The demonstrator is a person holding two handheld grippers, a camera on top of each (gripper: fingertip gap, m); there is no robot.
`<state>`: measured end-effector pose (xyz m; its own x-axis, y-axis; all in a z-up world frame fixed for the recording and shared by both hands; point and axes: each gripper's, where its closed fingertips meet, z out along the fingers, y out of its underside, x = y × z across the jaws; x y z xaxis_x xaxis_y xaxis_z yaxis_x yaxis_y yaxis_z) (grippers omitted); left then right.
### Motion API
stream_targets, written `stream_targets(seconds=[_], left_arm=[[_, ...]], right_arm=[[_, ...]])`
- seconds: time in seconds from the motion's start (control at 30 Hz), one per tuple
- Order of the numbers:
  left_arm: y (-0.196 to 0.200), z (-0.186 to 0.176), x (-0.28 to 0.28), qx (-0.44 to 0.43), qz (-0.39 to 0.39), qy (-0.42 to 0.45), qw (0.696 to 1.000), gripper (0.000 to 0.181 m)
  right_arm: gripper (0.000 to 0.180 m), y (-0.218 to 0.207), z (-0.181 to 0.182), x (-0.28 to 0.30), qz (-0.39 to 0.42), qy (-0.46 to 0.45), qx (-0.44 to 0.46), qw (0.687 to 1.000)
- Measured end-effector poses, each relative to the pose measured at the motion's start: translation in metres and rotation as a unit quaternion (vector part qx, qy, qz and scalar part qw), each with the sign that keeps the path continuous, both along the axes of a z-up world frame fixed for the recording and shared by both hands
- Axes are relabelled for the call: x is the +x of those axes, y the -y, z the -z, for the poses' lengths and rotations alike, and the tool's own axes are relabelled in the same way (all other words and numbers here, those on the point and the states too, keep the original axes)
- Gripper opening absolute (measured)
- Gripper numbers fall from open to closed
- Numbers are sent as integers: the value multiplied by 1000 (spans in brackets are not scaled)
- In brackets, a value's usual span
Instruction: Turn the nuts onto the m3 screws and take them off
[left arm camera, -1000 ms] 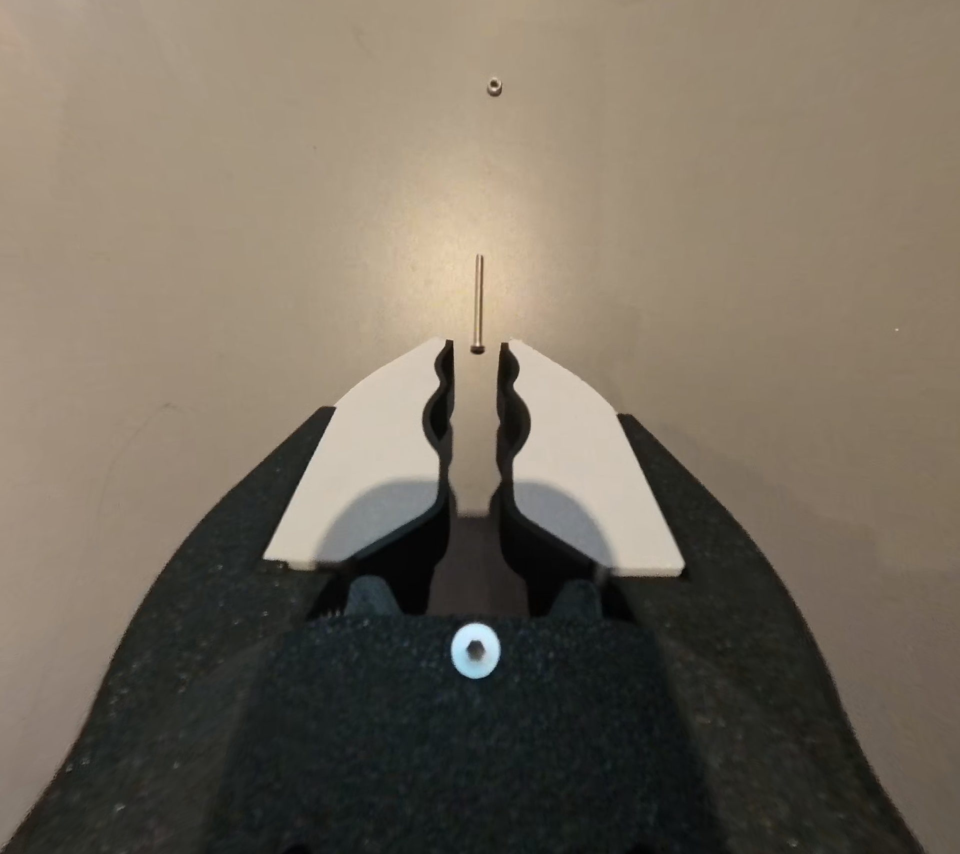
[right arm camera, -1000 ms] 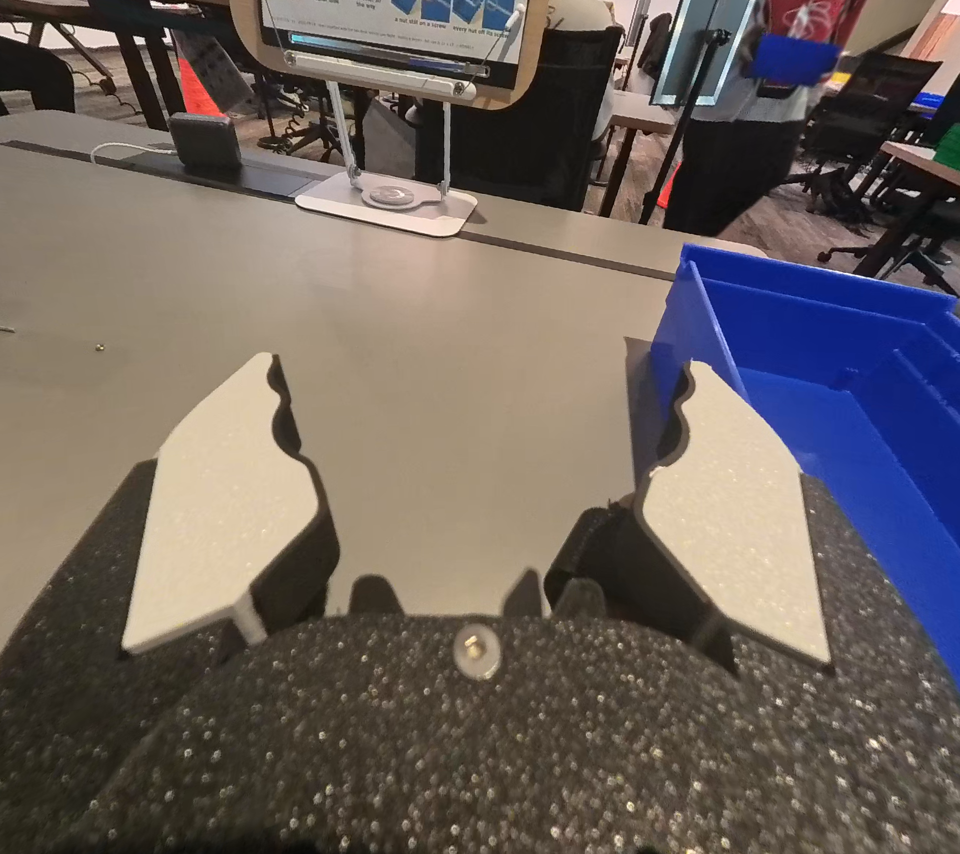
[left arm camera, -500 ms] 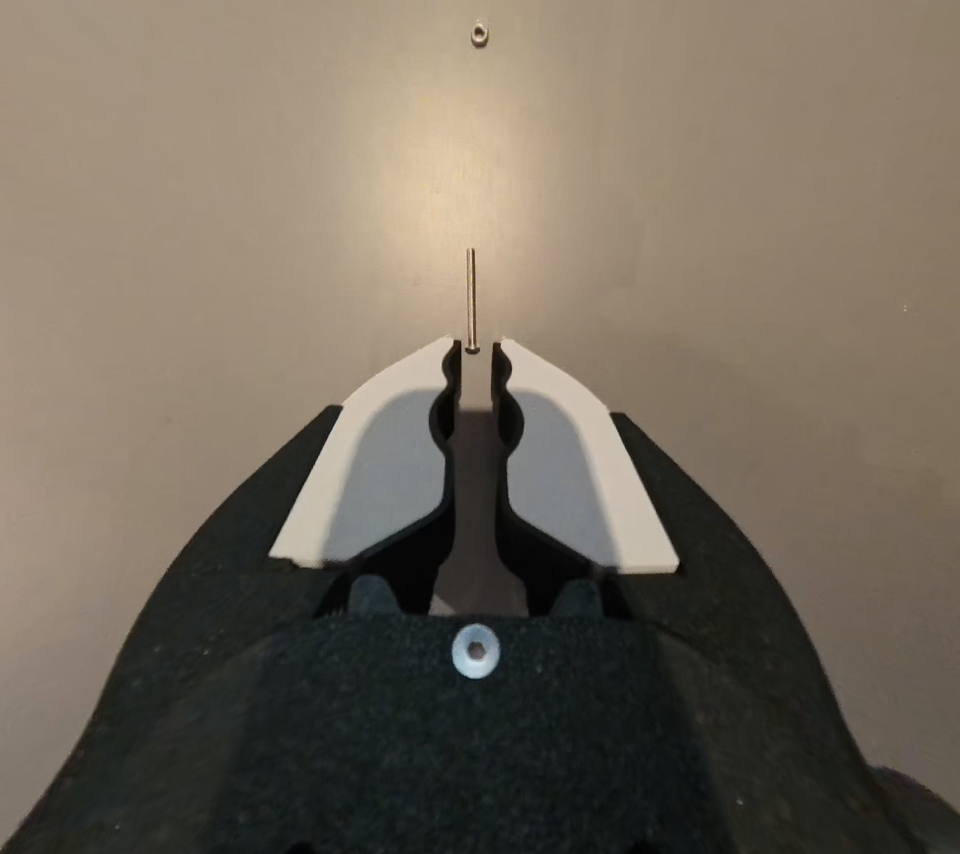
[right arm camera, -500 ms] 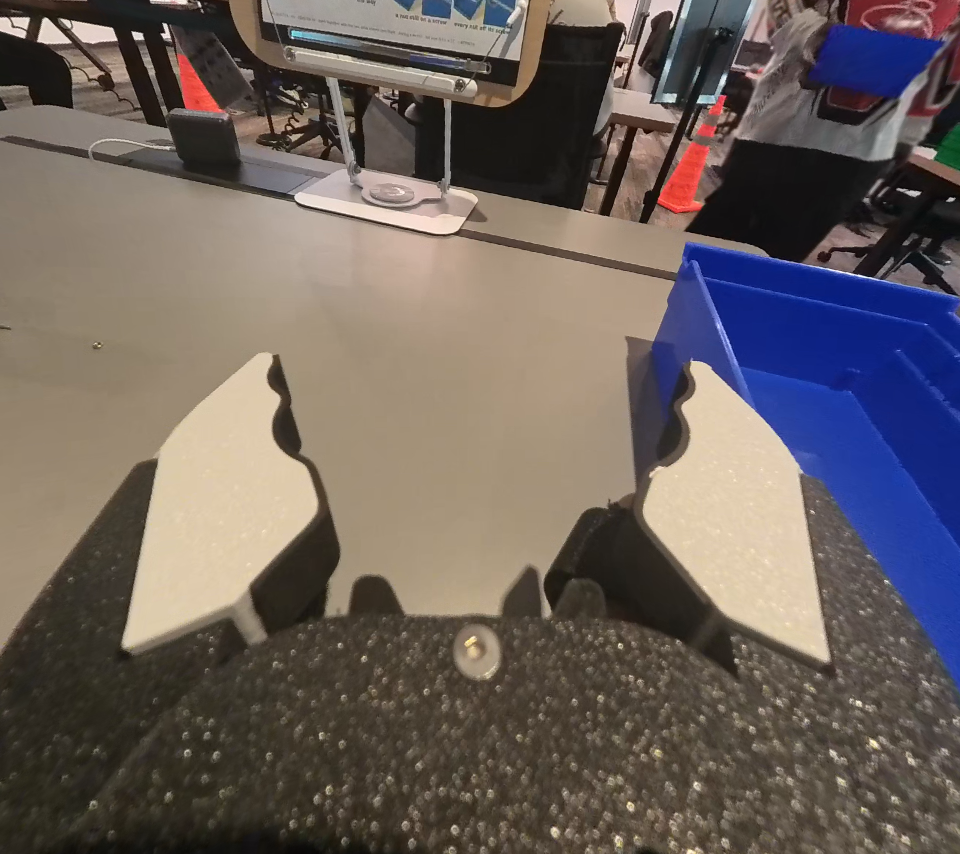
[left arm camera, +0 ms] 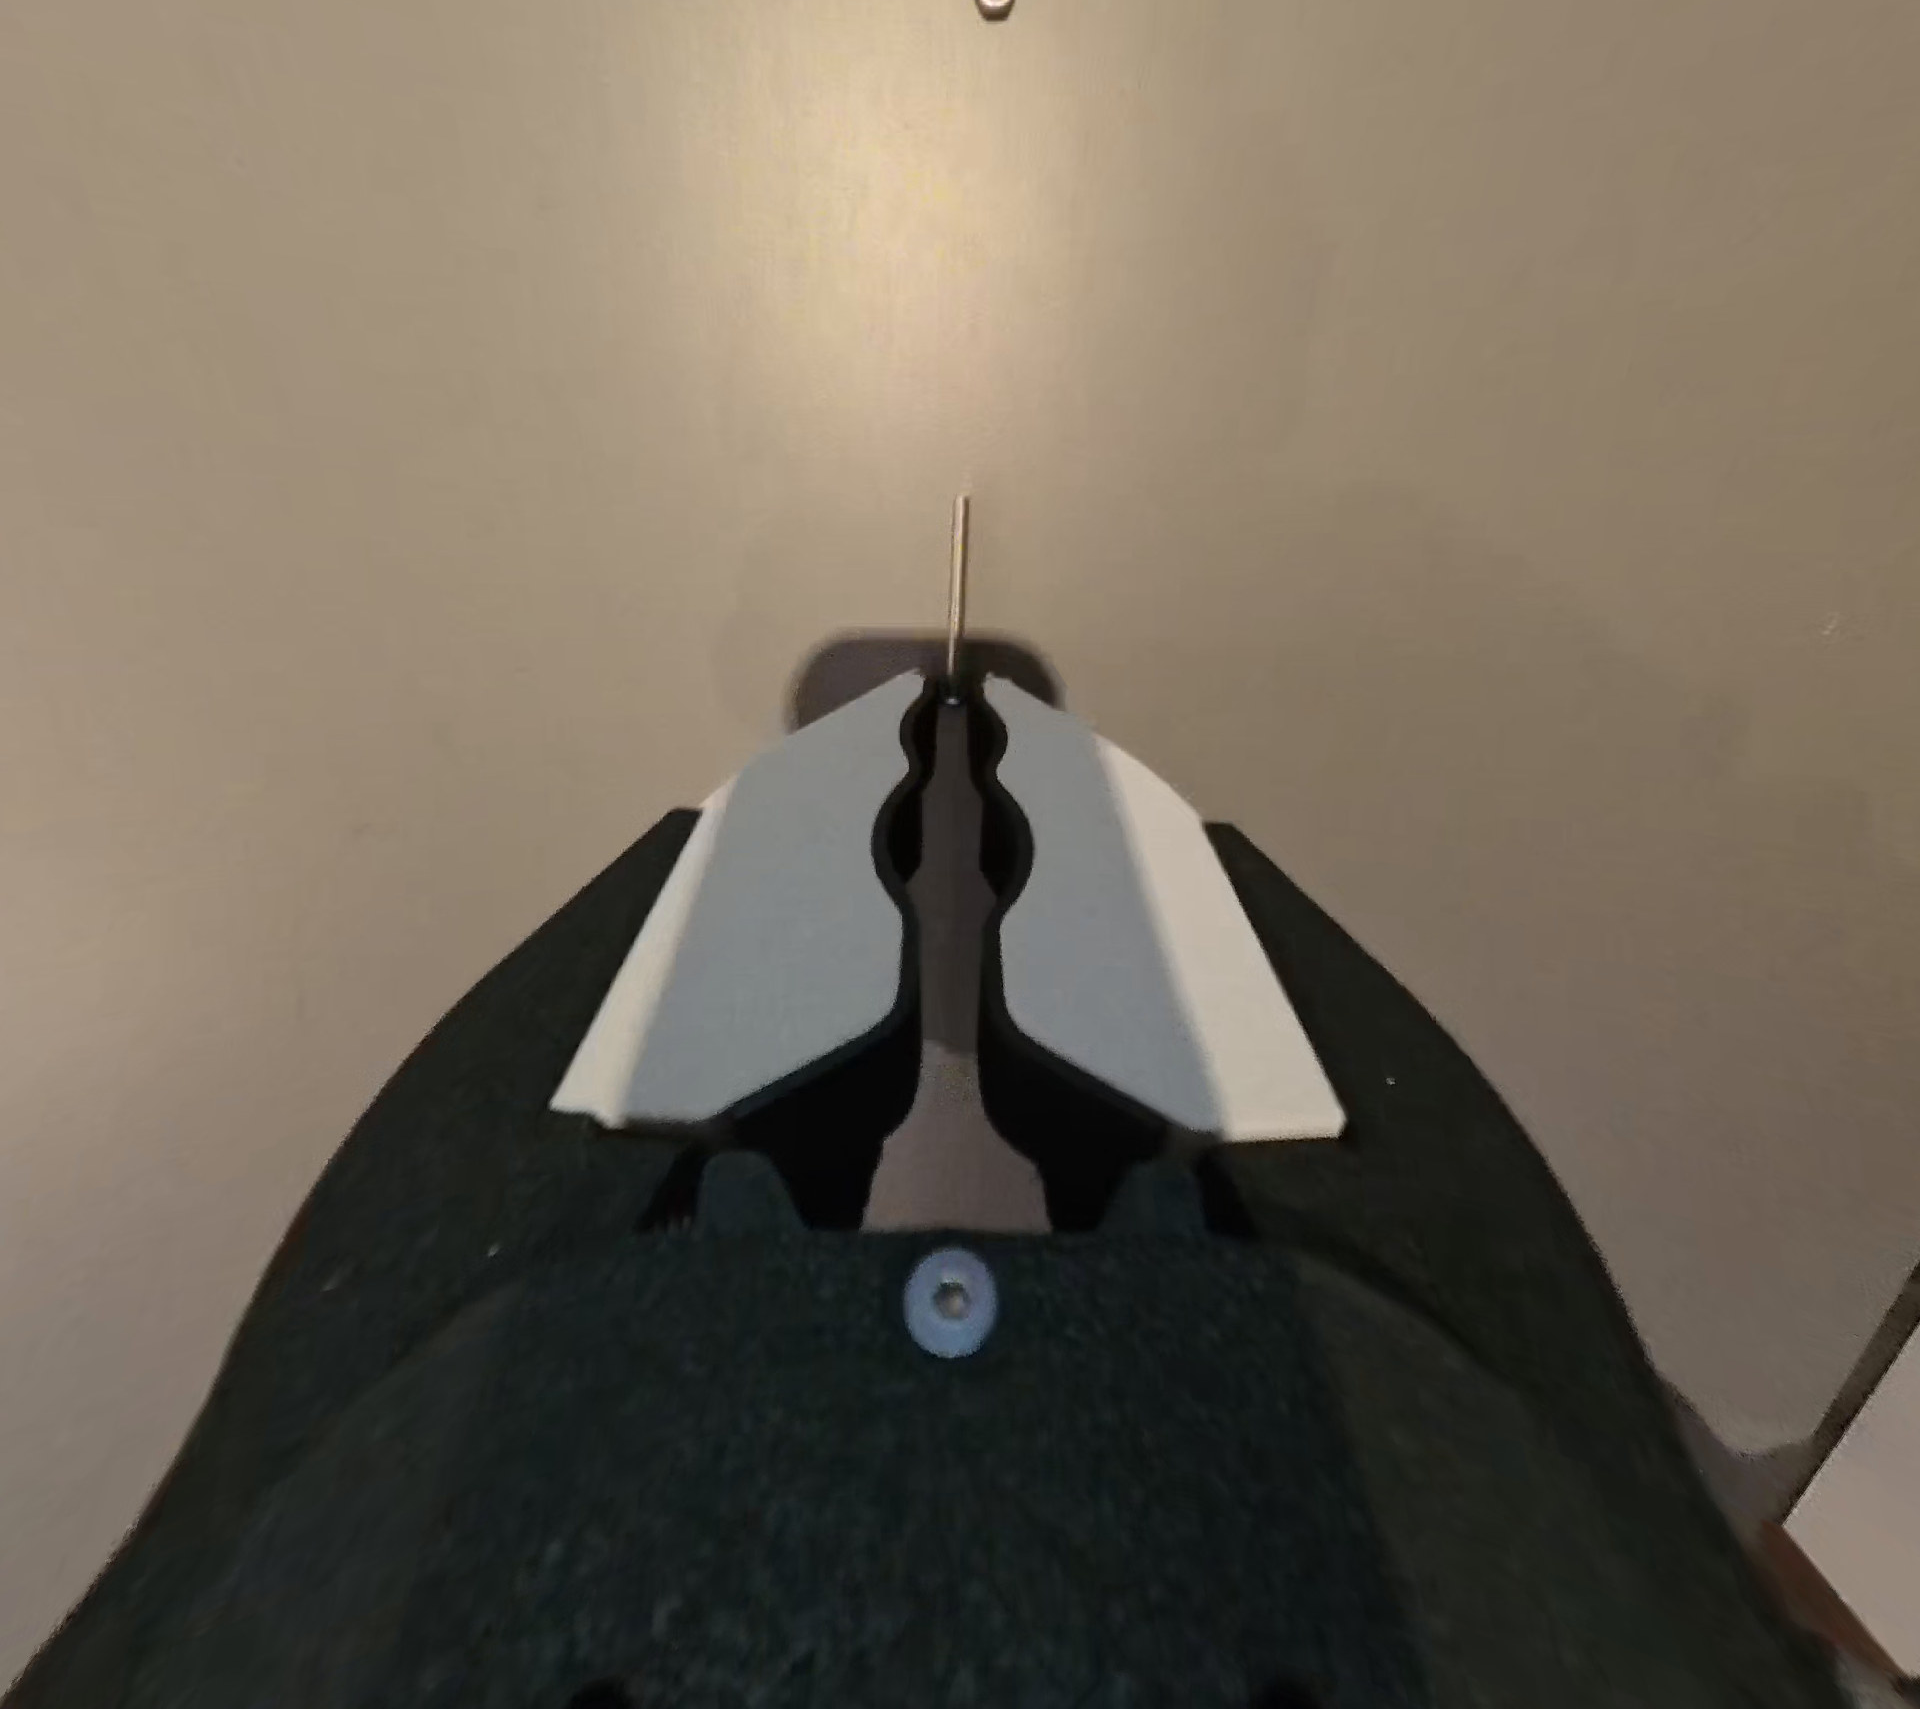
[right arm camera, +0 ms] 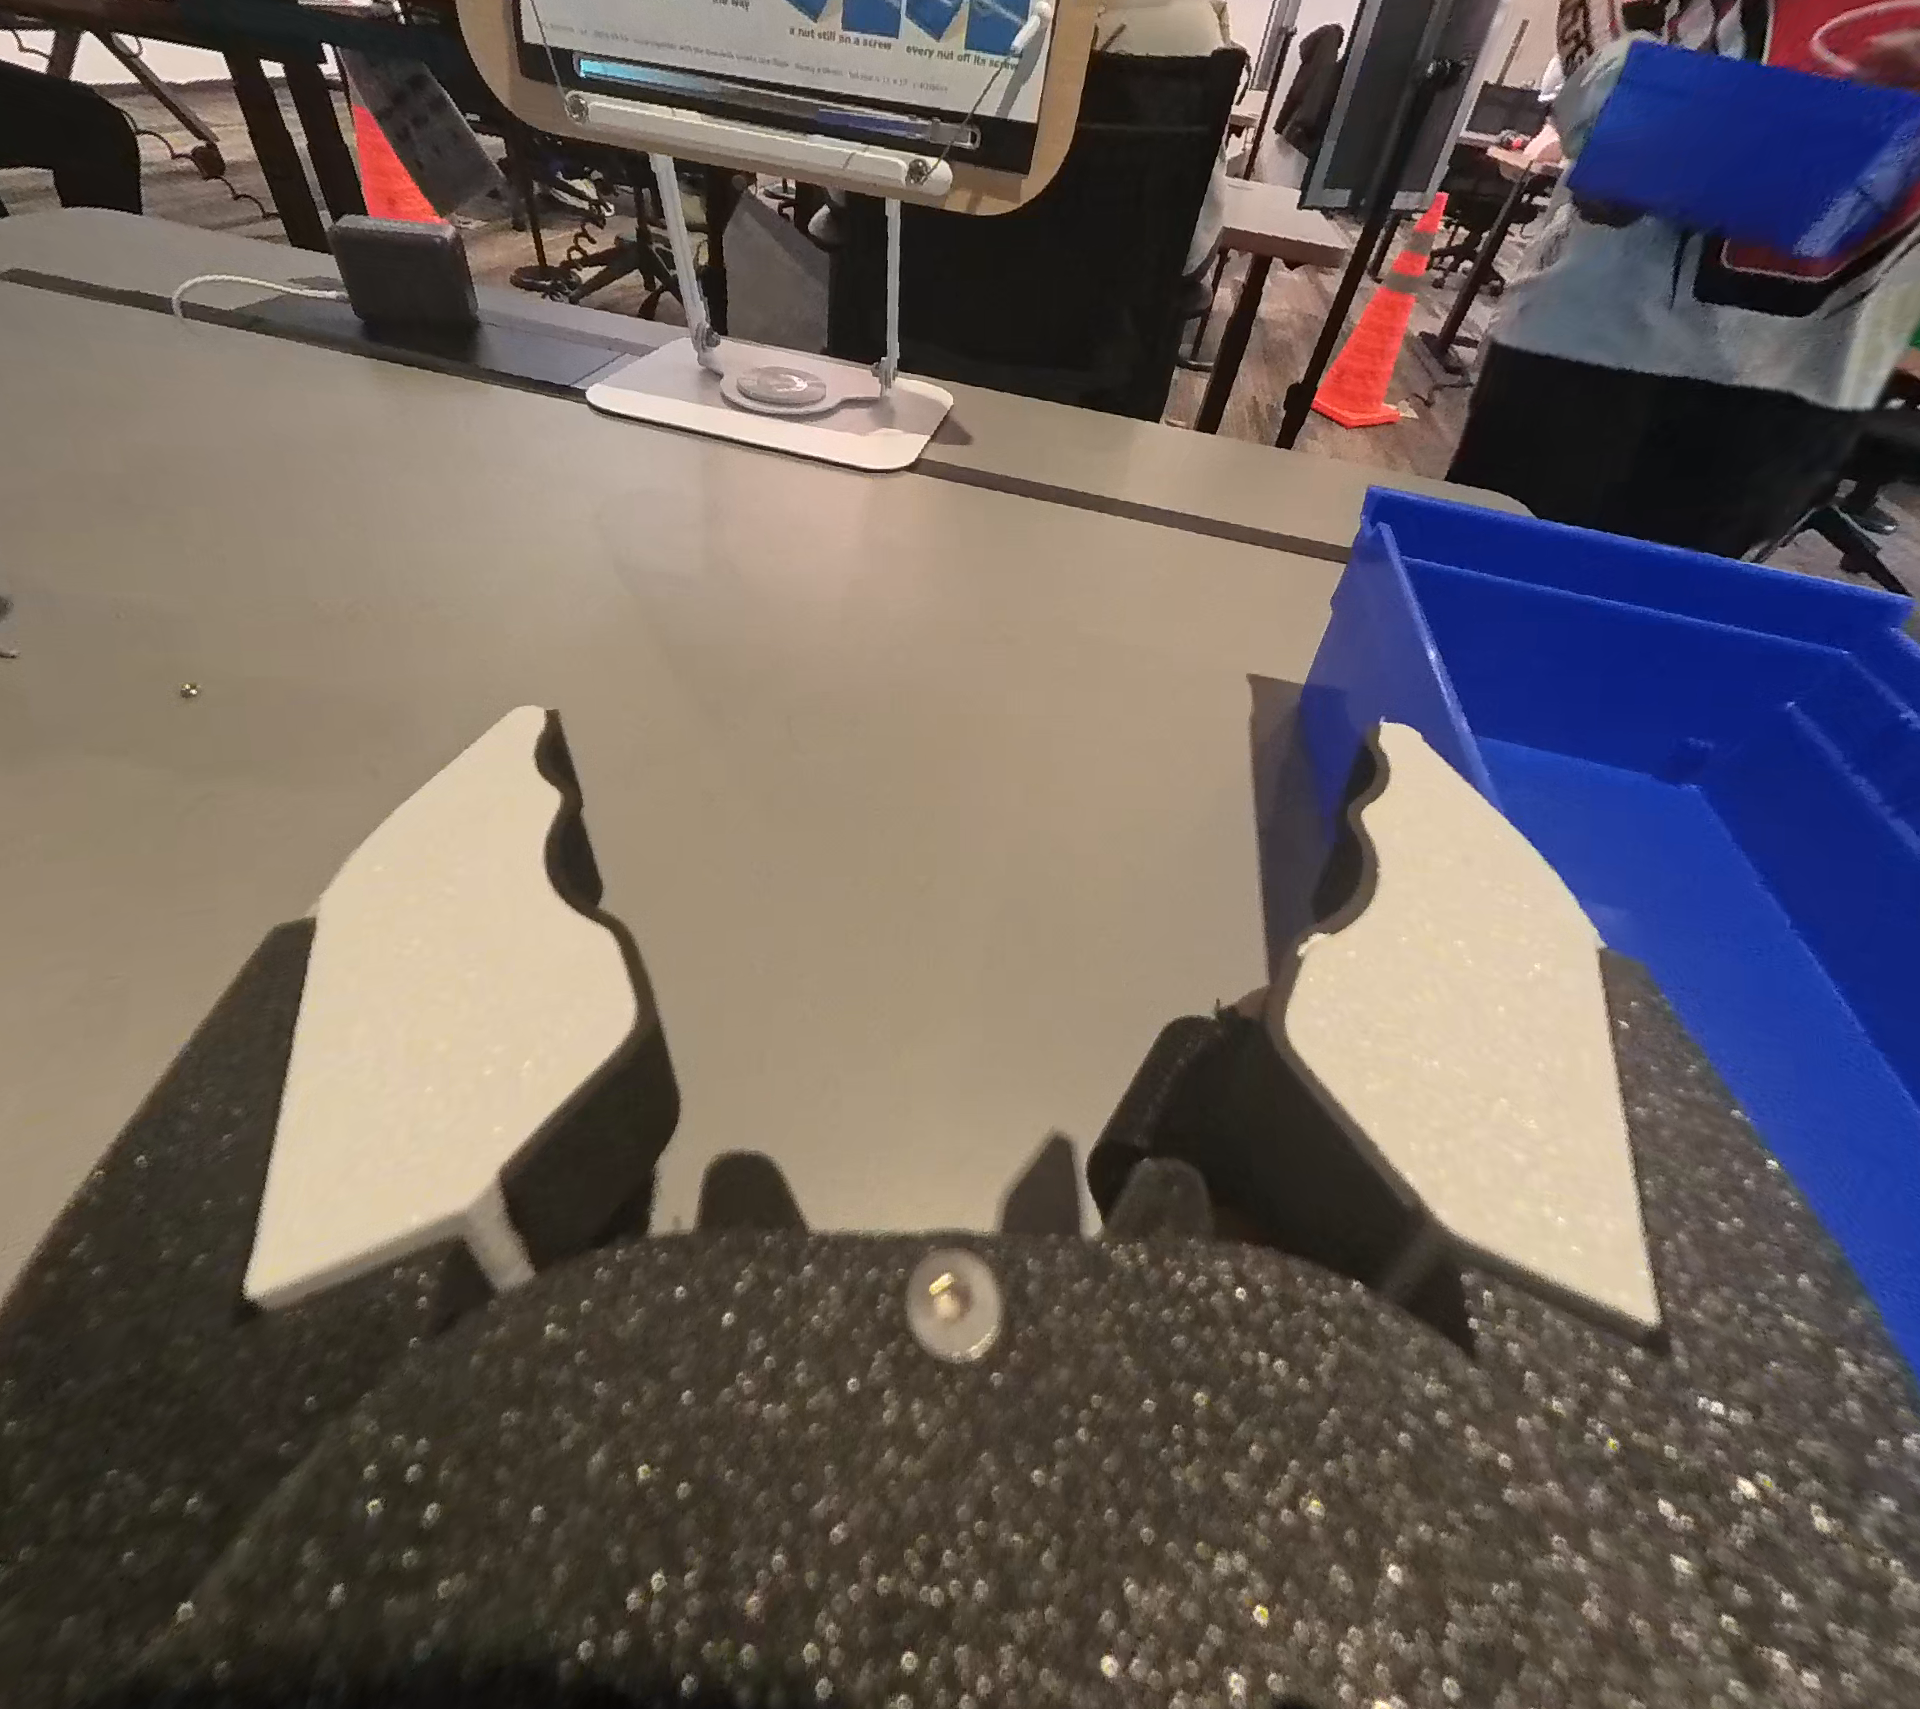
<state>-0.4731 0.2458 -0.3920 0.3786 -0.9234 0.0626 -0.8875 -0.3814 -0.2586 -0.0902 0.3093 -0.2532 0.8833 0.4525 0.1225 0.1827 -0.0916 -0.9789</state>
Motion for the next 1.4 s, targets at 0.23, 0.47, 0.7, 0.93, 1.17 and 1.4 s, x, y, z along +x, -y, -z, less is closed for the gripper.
stream_targets(seconds=[0.23,0.47,0.7,0.93,1.17,1.4], left_arm=[[5,1,2,12,26,-35,999,4],[5,0,7,12,-3,17,1000,4],[-3,-2,14,49,-36,78,995,4],[-9,-18,21,68,-72,164,981,3],[-16,-35,30,94,-94,243,961,4],[-21,-61,42,147,-91,322,931,4]], right_arm=[[135,-2,5,-2,-3,-3,-7,1000],[135,0,2,-2,-6,-14,-7,1000],[135,3,-2,-8,-14,-17,-8,1000],[135,3,-4,-12,-15,-9,-3,1000],[134,2,0,-15,-20,-8,-6,1000],[135,1,0,-13,-21,-15,-5,1000]])
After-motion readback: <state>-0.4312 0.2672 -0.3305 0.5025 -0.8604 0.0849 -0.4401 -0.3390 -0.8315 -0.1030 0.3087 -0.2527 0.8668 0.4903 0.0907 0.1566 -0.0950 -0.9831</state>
